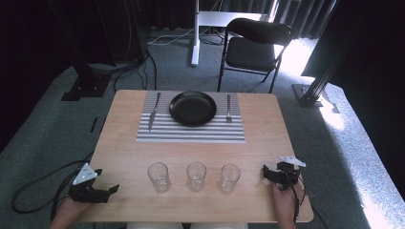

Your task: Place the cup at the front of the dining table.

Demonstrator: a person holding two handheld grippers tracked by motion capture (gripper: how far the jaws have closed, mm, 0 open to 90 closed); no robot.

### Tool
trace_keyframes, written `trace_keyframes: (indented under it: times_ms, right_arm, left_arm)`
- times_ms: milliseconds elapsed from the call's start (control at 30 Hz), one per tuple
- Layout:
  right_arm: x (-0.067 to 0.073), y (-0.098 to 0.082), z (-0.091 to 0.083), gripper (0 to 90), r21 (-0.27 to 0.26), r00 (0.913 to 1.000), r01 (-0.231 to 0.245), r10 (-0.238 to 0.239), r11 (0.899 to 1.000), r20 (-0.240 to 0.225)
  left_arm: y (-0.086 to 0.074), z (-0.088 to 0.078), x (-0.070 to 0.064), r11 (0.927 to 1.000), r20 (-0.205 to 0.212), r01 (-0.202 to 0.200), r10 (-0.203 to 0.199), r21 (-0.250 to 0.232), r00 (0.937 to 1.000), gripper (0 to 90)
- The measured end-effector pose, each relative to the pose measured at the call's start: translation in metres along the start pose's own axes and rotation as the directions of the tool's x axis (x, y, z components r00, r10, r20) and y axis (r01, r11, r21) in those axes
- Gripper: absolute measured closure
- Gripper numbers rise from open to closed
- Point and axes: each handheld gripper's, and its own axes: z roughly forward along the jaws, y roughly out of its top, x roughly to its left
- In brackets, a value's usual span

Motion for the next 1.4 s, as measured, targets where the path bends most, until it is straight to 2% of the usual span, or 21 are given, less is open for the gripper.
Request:
trace_keyframes:
  times_ms: [167,233,600,733,833,967,1100,1267,1400]
  right_arm:
    - [0.0,0.0,0.0,11.7,0.0,1.0,0.0,0.0,1.0,0.0]
    - [0.0,0.0,0.0,11.7,0.0,1.0,0.0,0.0,1.0,0.0]
    - [0.0,0.0,0.0,11.7,0.0,1.0,-0.001,0.001,1.0,0.0]
    - [0.0,0.0,0.0,11.8,0.0,1.0,0.0,0.0,1.0,0.0]
    - [0.0,0.0,0.0,11.8,0.0,1.0,0.0,0.0,1.0,0.0]
    - [0.0,0.0,0.0,11.7,0.0,1.0,0.0,0.0,1.0,0.0]
    - [0.0,0.0,0.0,11.7,0.0,1.0,0.0,0.0,1.0,0.0]
    - [0.0,0.0,0.0,11.7,0.0,1.0,0.0,0.0,1.0,0.0]
    - [0.0,0.0,0.0,11.8,0.001,1.0,-0.001,0.001,1.0,0.0]
  left_arm:
    - [0.005,-0.003,-0.005,0.9997,0.039,-0.002,0.003,-0.024,0.9992,5.0]
    - [0.009,-0.003,-0.009,0.9995,0.051,-0.014,0.016,-0.027,0.9986,4.9]
    - [0.024,-0.01,-0.022,0.9958,0.084,-0.062,0.068,-0.068,0.9942,5.0]
    - [0.029,-0.012,-0.025,0.9938,0.107,-0.064,0.073,-0.091,0.9916,5.0]
    - [0.032,-0.01,-0.027,0.9947,0.115,-0.059,0.069,-0.084,0.991,5.0]
    - [0.036,-0.009,-0.03,0.9934,0.115,-0.071,0.081,-0.089,0.99,4.9]
    - [0.042,-0.011,-0.034,0.9916,0.146,-0.076,0.091,-0.104,0.9851,5.0]
    - [0.052,-0.012,-0.042,0.9867,0.148,-0.113,0.13,-0.117,0.9805,5.0]
    - [0.058,-0.011,-0.044,0.9844,0.185,-0.116,0.14,-0.132,0.9728,4.9]
